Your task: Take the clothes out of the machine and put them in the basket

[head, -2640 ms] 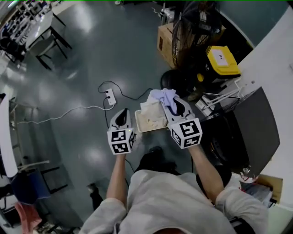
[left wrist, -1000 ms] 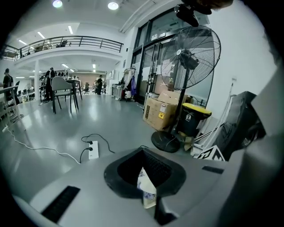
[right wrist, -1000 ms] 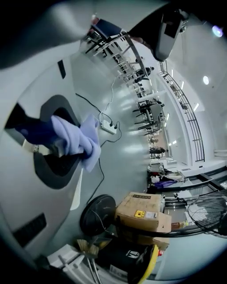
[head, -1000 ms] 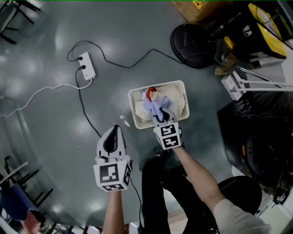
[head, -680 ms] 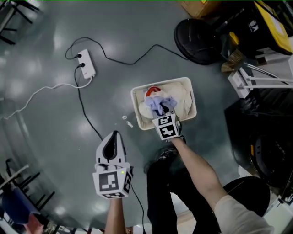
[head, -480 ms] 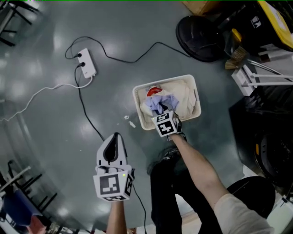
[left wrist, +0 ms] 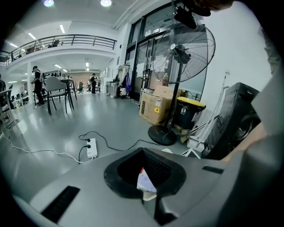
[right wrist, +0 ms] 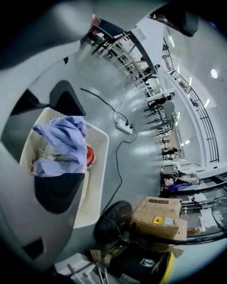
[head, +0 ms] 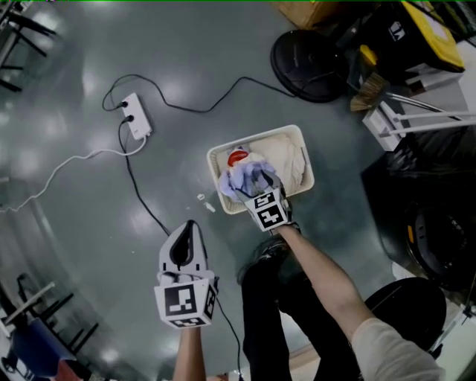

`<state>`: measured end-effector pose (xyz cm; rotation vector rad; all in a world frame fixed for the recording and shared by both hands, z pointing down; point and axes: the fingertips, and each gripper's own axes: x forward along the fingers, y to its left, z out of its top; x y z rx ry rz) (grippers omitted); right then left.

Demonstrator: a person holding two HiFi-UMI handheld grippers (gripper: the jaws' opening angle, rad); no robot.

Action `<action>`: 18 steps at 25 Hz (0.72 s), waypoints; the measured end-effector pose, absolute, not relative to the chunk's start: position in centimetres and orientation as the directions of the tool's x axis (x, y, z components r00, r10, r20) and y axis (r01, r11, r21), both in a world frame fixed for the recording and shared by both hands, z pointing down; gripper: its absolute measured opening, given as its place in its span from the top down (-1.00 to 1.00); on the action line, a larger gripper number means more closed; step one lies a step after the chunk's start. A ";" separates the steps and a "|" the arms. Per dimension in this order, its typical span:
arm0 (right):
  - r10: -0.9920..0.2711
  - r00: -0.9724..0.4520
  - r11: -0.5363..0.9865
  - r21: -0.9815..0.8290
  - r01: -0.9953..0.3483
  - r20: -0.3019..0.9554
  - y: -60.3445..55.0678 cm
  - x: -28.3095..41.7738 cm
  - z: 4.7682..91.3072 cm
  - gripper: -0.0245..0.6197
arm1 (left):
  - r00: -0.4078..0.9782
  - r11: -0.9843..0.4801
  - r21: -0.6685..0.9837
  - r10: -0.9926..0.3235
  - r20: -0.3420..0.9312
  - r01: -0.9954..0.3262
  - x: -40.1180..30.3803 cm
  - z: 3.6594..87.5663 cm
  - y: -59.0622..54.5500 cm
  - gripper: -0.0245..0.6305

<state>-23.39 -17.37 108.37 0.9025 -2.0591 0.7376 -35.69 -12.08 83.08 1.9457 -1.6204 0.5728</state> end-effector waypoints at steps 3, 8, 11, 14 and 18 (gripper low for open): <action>-0.412 -0.472 0.571 -0.183 -0.800 0.780 -18.3 -21.7 103.3 -0.31 | 0.211 -0.149 0.152 -0.764 0.609 -0.977 -33.8 80.4 -13.1 0.87; -0.508 -0.458 0.505 -0.179 -0.844 0.729 -19.3 -18.3 93.8 0.09 | 0.238 -0.165 0.176 -0.776 0.584 -0.971 -31.2 75.2 -14.6 0.87; -0.564 -0.427 0.456 -0.165 -0.875 0.707 -19.5 -15.5 88.2 0.47 | 0.255 -0.187 0.177 -0.779 0.573 -0.966 -29.5 71.8 -15.4 0.87; -0.603 -0.422 0.437 -0.163 -0.885 0.677 -19.0 -14.0 82.7 0.77 | 0.279 -0.214 0.179 -0.773 0.569 -0.960 -28.0 68.6 -15.8 0.87; -0.661 -0.428 0.418 -0.171 -0.892 0.616 -18.8 -11.2 74.6 0.85 | 0.337 -0.283 0.184 -0.759 0.558 -0.941 -23.7 63.8 -16.5 0.87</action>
